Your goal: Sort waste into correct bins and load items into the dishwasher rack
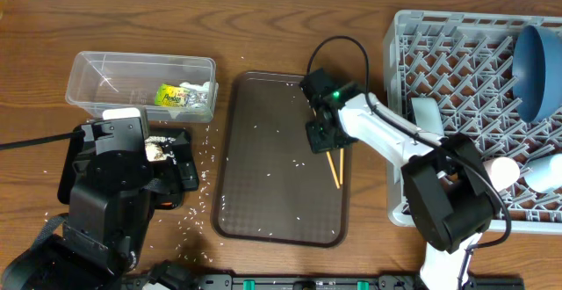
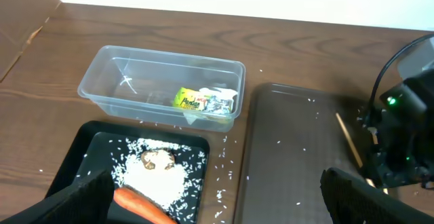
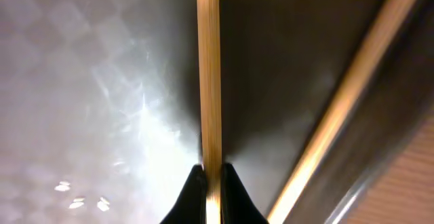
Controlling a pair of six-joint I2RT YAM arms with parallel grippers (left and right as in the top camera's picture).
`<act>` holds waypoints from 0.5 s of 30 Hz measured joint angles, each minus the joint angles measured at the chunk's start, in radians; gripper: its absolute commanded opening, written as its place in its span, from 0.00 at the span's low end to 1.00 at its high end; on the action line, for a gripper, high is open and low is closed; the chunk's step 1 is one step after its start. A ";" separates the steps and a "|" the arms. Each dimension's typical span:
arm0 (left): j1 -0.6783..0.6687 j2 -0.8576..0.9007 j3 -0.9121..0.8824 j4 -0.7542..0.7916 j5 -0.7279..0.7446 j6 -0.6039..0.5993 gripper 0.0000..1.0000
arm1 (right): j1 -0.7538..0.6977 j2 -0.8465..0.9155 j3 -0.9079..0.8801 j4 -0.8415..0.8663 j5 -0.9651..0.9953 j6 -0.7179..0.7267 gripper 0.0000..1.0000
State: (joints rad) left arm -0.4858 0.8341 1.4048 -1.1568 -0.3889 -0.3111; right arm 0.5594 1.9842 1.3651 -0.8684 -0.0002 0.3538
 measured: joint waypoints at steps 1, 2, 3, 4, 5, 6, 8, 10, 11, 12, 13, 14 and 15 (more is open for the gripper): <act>0.000 0.000 0.000 0.000 0.000 0.000 0.98 | 0.000 -0.005 0.030 -0.029 0.000 0.000 0.01; 0.000 0.000 0.000 0.000 -0.001 0.000 0.98 | 0.000 -0.013 0.055 -0.052 0.001 0.000 0.01; 0.000 0.000 0.000 0.000 -0.002 0.000 0.98 | -0.001 -0.029 0.081 -0.071 0.001 0.000 0.01; 0.000 0.000 0.000 0.000 -0.003 0.000 0.98 | -0.003 -0.051 0.107 -0.090 0.002 0.000 0.01; 0.000 0.000 0.000 0.000 -0.003 0.000 0.98 | -0.005 -0.077 0.126 -0.105 0.004 0.000 0.01; 0.000 0.000 0.000 0.000 -0.003 0.000 0.98 | -0.007 -0.104 0.142 -0.117 0.008 0.000 0.01; 0.000 0.001 0.000 0.000 -0.003 0.000 0.98 | -0.019 -0.179 0.170 -0.146 0.021 0.000 0.01; 0.000 0.001 0.000 0.000 -0.003 0.000 0.98 | -0.052 -0.259 0.185 -0.178 0.035 -0.002 0.01; 0.000 0.001 0.000 0.000 -0.003 0.000 0.98 | -0.082 -0.303 0.191 -0.196 0.043 -0.003 0.01; 0.000 0.001 0.000 0.000 -0.003 0.000 0.98 | -0.110 -0.335 0.193 -0.210 0.050 -0.003 0.01; 0.000 0.001 0.000 0.000 -0.003 0.000 0.98 | -0.146 -0.368 0.193 -0.228 0.061 -0.007 0.01; 0.000 0.001 0.000 0.000 -0.003 0.000 0.98 | -0.185 -0.395 0.194 -0.244 0.072 -0.011 0.01; 0.000 0.001 0.000 0.000 -0.003 0.000 0.98 | -0.233 -0.419 0.194 -0.261 0.081 -0.023 0.01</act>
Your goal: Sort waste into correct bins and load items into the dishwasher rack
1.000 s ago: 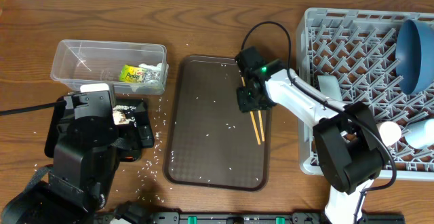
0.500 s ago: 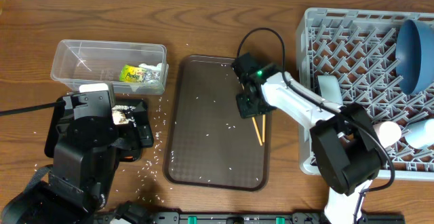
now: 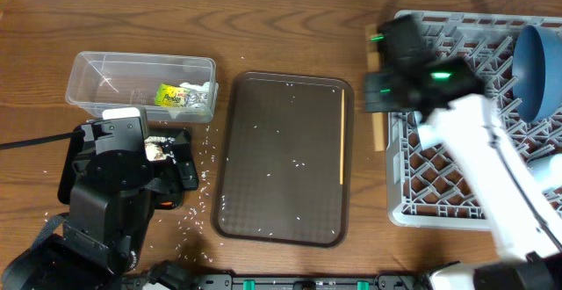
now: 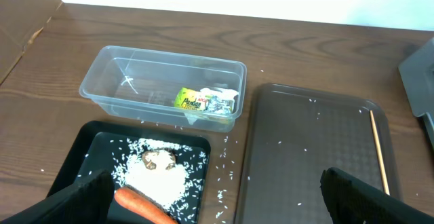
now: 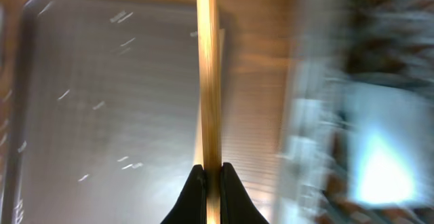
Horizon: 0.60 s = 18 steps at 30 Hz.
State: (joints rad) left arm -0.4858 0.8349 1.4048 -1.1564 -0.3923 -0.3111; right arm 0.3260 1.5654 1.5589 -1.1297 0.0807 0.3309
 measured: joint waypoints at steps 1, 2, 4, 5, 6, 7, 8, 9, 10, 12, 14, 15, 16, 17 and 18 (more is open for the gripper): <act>0.000 0.000 0.000 0.000 0.000 0.000 0.98 | -0.043 -0.017 0.000 -0.018 0.008 -0.012 0.01; 0.000 0.000 0.000 0.000 0.000 0.000 0.98 | -0.086 -0.027 0.000 -0.033 0.012 -0.027 0.01; 0.000 0.000 0.000 0.000 0.000 0.000 0.98 | -0.180 -0.035 0.000 -0.064 0.024 -0.069 0.01; 0.000 0.000 0.000 0.000 0.000 0.000 0.98 | -0.229 -0.035 0.000 -0.069 0.027 -0.094 0.01; 0.000 0.000 0.000 0.000 0.000 0.000 0.98 | -0.272 -0.034 -0.002 -0.067 0.029 -0.118 0.01; 0.000 0.000 0.000 0.000 0.000 0.000 0.98 | -0.302 -0.034 -0.006 -0.062 0.029 -0.135 0.01; 0.000 0.000 0.000 0.000 0.000 0.000 0.98 | -0.340 -0.034 -0.012 -0.056 0.031 -0.154 0.01; 0.000 0.000 0.000 0.000 0.000 0.000 0.98 | -0.371 -0.034 -0.020 -0.052 0.036 -0.169 0.01; 0.000 0.000 0.000 0.000 0.000 0.000 0.98 | -0.397 -0.034 -0.032 -0.046 0.040 -0.183 0.01; 0.000 0.000 0.000 0.000 0.000 0.000 0.98 | -0.428 -0.034 -0.068 -0.023 0.049 -0.208 0.01; 0.000 0.000 0.000 0.000 0.000 0.000 0.98 | -0.441 -0.034 -0.115 0.016 0.054 -0.224 0.01; 0.000 0.000 0.000 0.000 0.000 0.000 0.98 | -0.443 -0.034 -0.143 0.042 0.055 -0.230 0.01; 0.000 0.000 0.000 0.000 0.000 0.000 0.98 | -0.443 -0.034 -0.169 0.063 0.056 -0.236 0.01; 0.000 0.000 0.000 0.000 0.000 0.000 0.98 | -0.442 -0.034 -0.192 0.081 0.061 -0.238 0.01; 0.000 0.000 0.000 0.000 0.000 0.000 0.98 | -0.442 -0.034 -0.214 0.095 0.072 -0.241 0.01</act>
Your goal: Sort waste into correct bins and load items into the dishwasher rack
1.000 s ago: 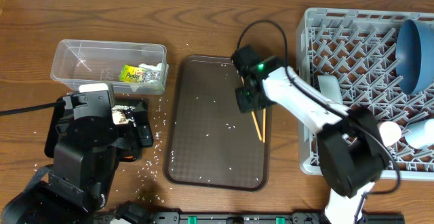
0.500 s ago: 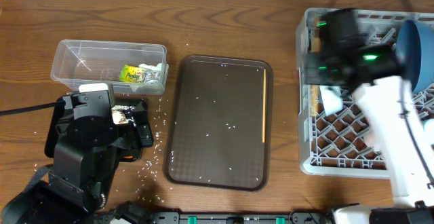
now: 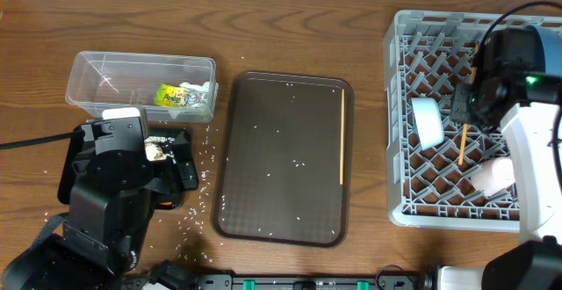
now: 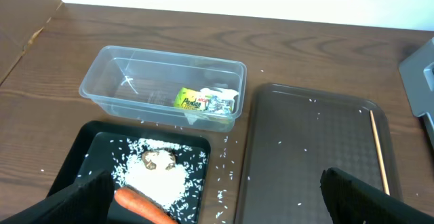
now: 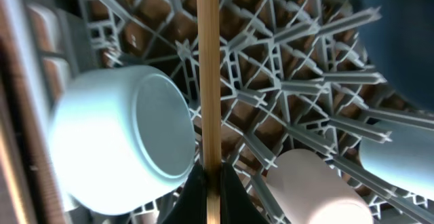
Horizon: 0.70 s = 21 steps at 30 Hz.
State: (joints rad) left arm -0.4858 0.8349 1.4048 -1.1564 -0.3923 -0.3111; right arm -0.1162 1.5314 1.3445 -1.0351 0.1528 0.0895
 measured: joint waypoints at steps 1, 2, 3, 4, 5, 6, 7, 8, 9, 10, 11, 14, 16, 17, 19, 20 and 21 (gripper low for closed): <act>0.000 0.000 0.000 0.000 0.000 0.000 0.98 | 0.000 0.000 -0.021 0.010 0.018 -0.003 0.01; 0.000 0.000 0.000 0.000 0.000 0.000 0.98 | 0.000 0.000 -0.036 0.016 0.035 -0.004 0.01; 0.000 0.000 0.000 0.000 0.000 0.000 0.98 | 0.000 0.000 -0.049 0.021 0.056 -0.006 0.01; 0.000 0.000 0.000 0.000 0.000 0.000 0.98 | 0.000 0.000 -0.060 0.027 0.074 -0.007 0.01; 0.000 0.000 0.000 0.000 0.000 0.000 0.98 | 0.000 0.000 -0.067 0.031 0.090 -0.009 0.01; 0.000 0.000 0.000 0.000 0.000 0.000 0.98 | 0.000 0.000 -0.071 0.035 0.099 -0.011 0.01; 0.000 0.000 0.000 0.000 0.000 0.000 0.98 | 0.000 0.000 -0.071 0.038 0.108 -0.011 0.01; 0.000 0.000 0.000 0.000 0.000 0.000 0.98 | 0.000 0.000 -0.071 0.044 0.114 -0.012 0.04; 0.000 0.000 0.000 0.000 0.000 0.000 0.98 | 0.000 0.000 -0.071 0.051 0.121 -0.016 0.15; 0.000 0.000 0.000 0.000 0.000 0.000 0.98 | 0.000 0.000 -0.071 0.053 0.124 -0.016 0.30; 0.000 0.000 0.000 0.000 0.000 0.000 0.98 | 0.000 0.000 -0.071 0.055 0.127 -0.025 0.38; 0.000 0.000 0.000 0.000 0.000 0.000 0.98 | 0.003 0.000 -0.071 0.051 0.133 -0.049 0.42; 0.000 0.000 0.000 0.000 0.000 0.000 0.98 | 0.014 0.000 -0.065 0.031 0.126 -0.056 0.46; 0.000 0.000 0.000 0.000 0.000 0.000 0.98 | 0.024 0.000 -0.057 0.019 0.108 -0.059 0.51; 0.000 0.000 0.000 0.000 0.000 0.000 0.98 | 0.051 -0.005 -0.034 0.011 0.052 -0.060 0.56; 0.000 0.000 0.000 0.000 0.000 0.000 0.98 | 0.069 -0.011 -0.022 0.012 0.010 -0.064 0.54; 0.000 0.000 0.000 0.000 0.000 0.000 0.98 | 0.093 -0.021 -0.008 0.014 -0.038 -0.069 0.51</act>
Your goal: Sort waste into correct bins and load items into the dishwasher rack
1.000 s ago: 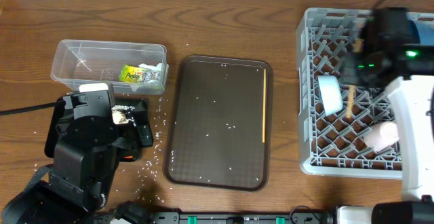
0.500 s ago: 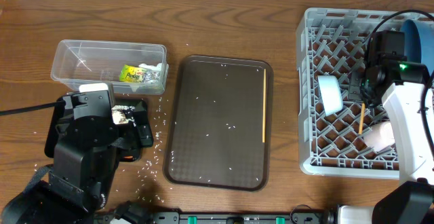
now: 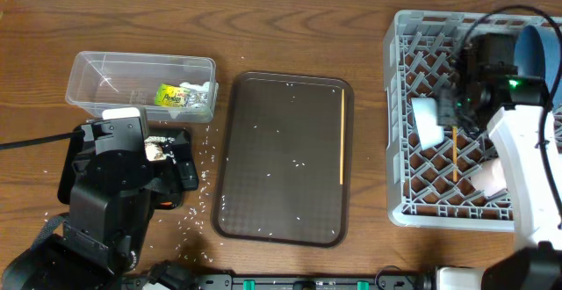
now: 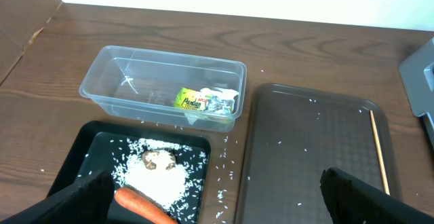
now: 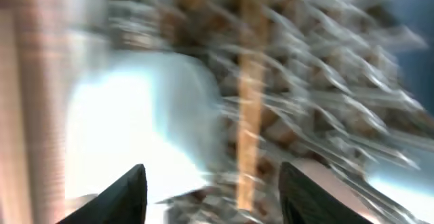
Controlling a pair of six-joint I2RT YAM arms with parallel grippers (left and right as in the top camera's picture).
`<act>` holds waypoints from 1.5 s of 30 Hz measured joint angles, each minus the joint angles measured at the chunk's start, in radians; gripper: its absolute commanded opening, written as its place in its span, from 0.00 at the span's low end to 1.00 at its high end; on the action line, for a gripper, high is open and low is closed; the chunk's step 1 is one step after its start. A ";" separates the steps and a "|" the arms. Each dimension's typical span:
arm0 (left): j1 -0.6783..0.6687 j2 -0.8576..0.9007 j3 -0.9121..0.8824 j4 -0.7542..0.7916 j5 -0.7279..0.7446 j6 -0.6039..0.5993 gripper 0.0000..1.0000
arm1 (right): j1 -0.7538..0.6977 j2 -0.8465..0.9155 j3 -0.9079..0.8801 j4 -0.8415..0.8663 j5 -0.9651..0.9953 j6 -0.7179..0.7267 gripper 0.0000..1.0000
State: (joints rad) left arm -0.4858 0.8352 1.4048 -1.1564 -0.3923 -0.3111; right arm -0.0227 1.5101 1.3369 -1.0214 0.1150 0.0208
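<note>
A wooden chopstick lies in the grey dishwasher rack, to the right of a white cup. My right gripper hovers over it, open and empty; the right wrist view is blurred, with the chopstick between the spread fingers. A second chopstick rests along the right side of the brown tray. My left gripper is open over the black bin holding rice and a carrot.
A clear bin at the back left holds a yellow wrapper. A blue bowl and white cups stand in the rack's right part. Rice grains are scattered on the tray and the table.
My right gripper was shut on the chopstick above the rack; now it is open and the chopstick lies in the rack beside the white cup. The left arm has not moved.
My right gripper was shut on one of two chopsticks on the brown tray. Then it held that chopstick between the tray and the rack, then over the rack. Now the chopstick lies in the rack, and the other stays on the tray.
</note>
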 measured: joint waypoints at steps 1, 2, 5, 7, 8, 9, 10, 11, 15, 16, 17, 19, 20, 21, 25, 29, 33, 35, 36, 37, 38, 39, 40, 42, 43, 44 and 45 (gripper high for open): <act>0.000 0.000 0.000 0.000 0.000 0.000 0.98 | 0.032 -0.017 0.014 0.008 -0.056 0.000 0.49; 0.000 0.000 0.000 0.000 0.000 0.000 0.98 | 0.058 -0.031 0.021 0.018 -0.094 0.002 0.45; 0.000 0.000 0.000 0.000 0.000 0.000 0.98 | 0.179 -0.085 0.043 0.066 -0.197 0.036 0.33; 0.000 0.000 0.000 0.000 0.000 0.000 0.98 | 0.275 -0.101 0.053 0.093 -0.221 0.086 0.36; 0.000 0.000 0.000 0.000 0.000 0.000 0.98 | 0.315 -0.101 0.055 0.101 -0.224 0.109 0.36; 0.000 0.000 0.000 0.000 0.000 0.000 0.98 | 0.365 -0.092 0.055 0.109 -0.219 0.137 0.37; 0.000 0.000 0.000 0.000 0.000 0.000 0.98 | 0.395 -0.081 0.055 0.110 -0.214 0.161 0.37; 0.000 0.000 0.000 0.000 0.000 0.000 0.98 | 0.431 -0.061 0.055 0.112 -0.202 0.192 0.37; 0.000 0.000 0.000 0.000 0.000 0.000 0.98 | 0.523 0.070 0.055 0.115 -0.125 0.318 0.39; 0.000 0.000 0.000 0.000 0.000 0.000 0.98 | 0.538 0.116 0.055 0.115 -0.104 0.349 0.39; 0.000 0.000 0.000 0.000 0.000 0.000 0.98 | 0.550 0.162 0.055 0.115 -0.087 0.377 0.40; 0.000 0.000 0.000 0.000 0.000 0.000 0.98 | 0.559 0.247 0.055 0.119 -0.066 0.431 0.40; 0.000 0.000 0.000 0.000 0.000 0.000 0.98 | 0.558 0.283 0.055 0.128 -0.057 0.455 0.40; 0.000 0.000 0.000 0.000 0.000 0.000 0.98 | 0.556 0.324 0.054 0.144 -0.050 0.481 0.39; 0.000 0.000 0.000 0.000 0.000 0.000 0.98 | 0.549 0.423 0.054 0.204 -0.029 0.536 0.40; 0.000 0.000 0.000 0.000 0.000 0.000 0.98 | 0.543 0.457 0.054 0.219 -0.023 0.562 0.40; 0.000 0.000 0.000 0.000 0.000 0.000 0.98 | 0.529 0.497 0.054 0.219 -0.020 0.572 0.39; 0.000 0.000 0.000 0.000 0.000 0.000 0.98 | 0.513 0.526 0.054 0.219 -0.021 0.575 0.39; 0.000 0.000 0.000 0.000 0.000 0.000 0.98 | 0.507 0.538 0.054 0.221 -0.031 0.575 0.39; 0.000 0.000 0.000 0.000 0.000 0.000 0.98 | 0.503 0.542 0.055 0.221 -0.036 0.576 0.39; 0.000 0.000 0.000 0.000 0.000 0.000 0.98 | 0.502 0.542 0.055 0.222 -0.036 0.577 0.38; 0.000 0.000 0.000 0.000 0.000 0.000 0.98 | 0.502 0.542 0.055 0.222 -0.035 0.578 0.35; 0.000 0.000 0.000 0.000 0.000 0.000 0.98 | 0.502 0.542 0.055 0.222 -0.035 0.578 0.26; 0.000 0.000 0.000 0.000 0.000 0.000 0.98 | 0.502 0.542 0.055 0.228 -0.040 0.579 0.11; 0.000 0.000 0.000 0.000 0.000 0.000 0.98 | 0.502 0.542 0.055 0.230 -0.045 0.576 0.05; 0.000 0.000 0.000 0.000 0.000 0.000 0.98 | 0.503 0.542 0.055 0.233 -0.052 0.575 0.01; 0.000 0.000 0.000 0.000 0.000 0.000 0.98 | 0.503 0.542 0.055 0.238 -0.059 0.571 0.01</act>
State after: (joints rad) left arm -0.4858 0.8349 1.4048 -1.1564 -0.3923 -0.3111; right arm 0.4801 2.0521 1.3922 -0.7834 0.0559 0.5919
